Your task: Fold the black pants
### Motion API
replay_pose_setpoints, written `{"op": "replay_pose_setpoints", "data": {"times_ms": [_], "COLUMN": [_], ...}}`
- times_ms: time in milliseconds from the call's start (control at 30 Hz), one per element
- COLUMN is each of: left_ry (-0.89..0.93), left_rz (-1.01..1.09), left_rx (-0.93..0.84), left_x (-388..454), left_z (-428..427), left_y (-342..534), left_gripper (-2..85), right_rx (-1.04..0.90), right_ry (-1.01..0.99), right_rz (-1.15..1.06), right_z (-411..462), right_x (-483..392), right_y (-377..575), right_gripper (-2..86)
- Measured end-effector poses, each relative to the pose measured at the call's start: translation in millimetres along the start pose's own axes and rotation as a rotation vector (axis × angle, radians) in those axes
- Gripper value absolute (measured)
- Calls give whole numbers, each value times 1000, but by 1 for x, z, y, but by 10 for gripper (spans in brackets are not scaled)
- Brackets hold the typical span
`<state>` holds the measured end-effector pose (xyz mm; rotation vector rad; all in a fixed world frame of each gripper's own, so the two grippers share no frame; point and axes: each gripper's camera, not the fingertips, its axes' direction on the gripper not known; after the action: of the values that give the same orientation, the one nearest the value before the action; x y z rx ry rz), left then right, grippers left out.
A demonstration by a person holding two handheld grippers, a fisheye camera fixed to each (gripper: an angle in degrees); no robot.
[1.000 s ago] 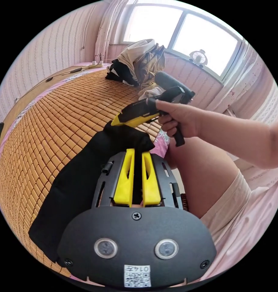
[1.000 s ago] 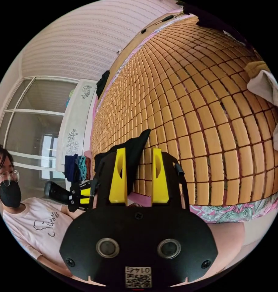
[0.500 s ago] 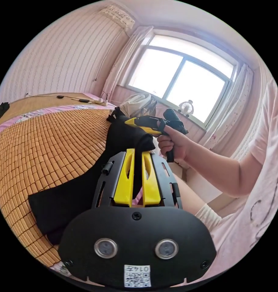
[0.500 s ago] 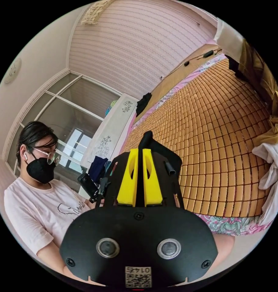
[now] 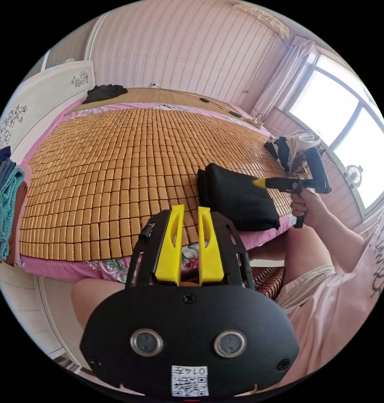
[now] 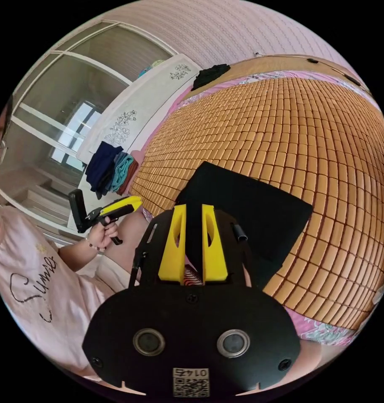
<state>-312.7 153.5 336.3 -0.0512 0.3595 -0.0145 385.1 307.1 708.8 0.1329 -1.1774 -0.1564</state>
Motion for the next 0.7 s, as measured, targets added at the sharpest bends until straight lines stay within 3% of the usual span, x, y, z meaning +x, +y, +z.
{"op": "replay_pose_setpoints", "data": {"times_ms": [167, 300, 500, 600, 700], "left_ry": [126, 299, 161, 203, 258], "left_rz": [14, 1, 45, 28, 0], "left_rx": [-41, -140, -126, -204, -198], "left_x": [1, -8, -16, -23, -28], "left_z": [34, 55, 42, 52, 53], "left_y": [-27, -42, -42, -43, -41], "left_gripper": [77, 91, 151, 196, 181], "right_rx": [-133, 30, 240, 294, 251], "right_ry": [225, 193, 219, 323, 330], "right_rz": [-52, -32, -2, 12, 125], "right_z": [62, 66, 47, 45, 63], "right_x": [-17, -26, 4, 19, 44], "right_y": [27, 19, 27, 38, 45], "right_gripper": [50, 60, 98, 103, 123]}}
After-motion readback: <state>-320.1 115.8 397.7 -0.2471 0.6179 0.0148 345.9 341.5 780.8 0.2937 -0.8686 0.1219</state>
